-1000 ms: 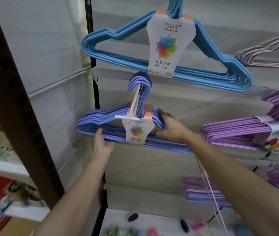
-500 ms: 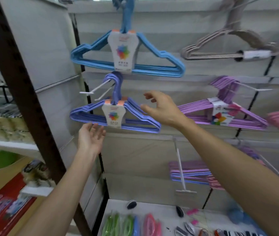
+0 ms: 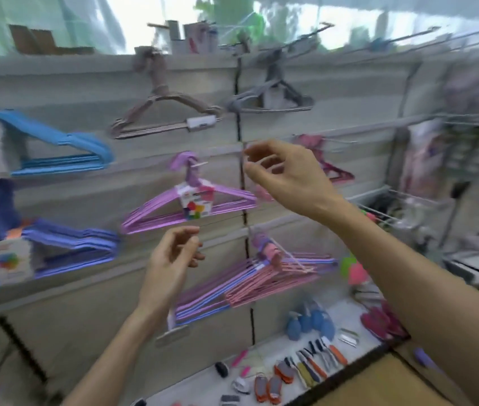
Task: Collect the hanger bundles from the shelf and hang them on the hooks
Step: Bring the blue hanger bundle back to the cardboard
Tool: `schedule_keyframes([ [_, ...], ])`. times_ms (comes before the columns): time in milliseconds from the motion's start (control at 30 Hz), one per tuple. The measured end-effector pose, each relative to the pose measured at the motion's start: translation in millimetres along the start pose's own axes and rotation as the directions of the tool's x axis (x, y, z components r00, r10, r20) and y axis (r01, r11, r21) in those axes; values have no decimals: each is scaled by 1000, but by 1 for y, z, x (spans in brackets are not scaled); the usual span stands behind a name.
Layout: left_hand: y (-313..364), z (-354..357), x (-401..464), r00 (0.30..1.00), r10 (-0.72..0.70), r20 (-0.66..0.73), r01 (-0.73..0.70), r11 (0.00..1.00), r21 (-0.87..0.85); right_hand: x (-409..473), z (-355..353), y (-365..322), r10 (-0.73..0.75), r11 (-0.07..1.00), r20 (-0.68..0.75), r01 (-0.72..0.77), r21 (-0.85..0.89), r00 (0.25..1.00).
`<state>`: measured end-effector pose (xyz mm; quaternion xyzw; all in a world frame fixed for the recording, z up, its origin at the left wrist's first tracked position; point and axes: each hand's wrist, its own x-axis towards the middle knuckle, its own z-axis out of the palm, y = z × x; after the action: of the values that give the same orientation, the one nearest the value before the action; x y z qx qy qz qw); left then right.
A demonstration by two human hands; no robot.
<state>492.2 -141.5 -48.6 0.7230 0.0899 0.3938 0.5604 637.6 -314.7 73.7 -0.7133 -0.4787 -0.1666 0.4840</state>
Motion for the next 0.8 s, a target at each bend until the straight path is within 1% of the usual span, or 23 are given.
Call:
schedule_keyframes([
  [100,8,69,1,980,21,197,-15,999,-33,-25,-62,28,63,995,-114,-72,-76,991],
  [200,15,138,1,936,28,350,5,996,-95,-52,-120,51,130,975,-202,-162,-154,971],
  [300,18,204,4,881,43,471,17,992,-122,-77,-173,74,187,943,-289,-254,-216,939],
  [400,20,265,6,806,91,584,1,988,-155,-99,-223,94,232,901,-359,-339,-272,904],
  [533,20,347,11,702,155,695,9,974,-226,-123,-282,122,277,828,-427,-439,-348,861],
  [633,21,407,21,631,222,744,7,957,-291,-133,-320,145,287,769,-501,-509,-388,816],
  [733,24,461,30,549,272,790,-12,948,-318,-140,-349,167,292,700,-557,-570,-429,777],
  [800,24,493,34,497,288,819,7,942,-336,-144,-366,180,298,664,-591,-607,-436,750],
])
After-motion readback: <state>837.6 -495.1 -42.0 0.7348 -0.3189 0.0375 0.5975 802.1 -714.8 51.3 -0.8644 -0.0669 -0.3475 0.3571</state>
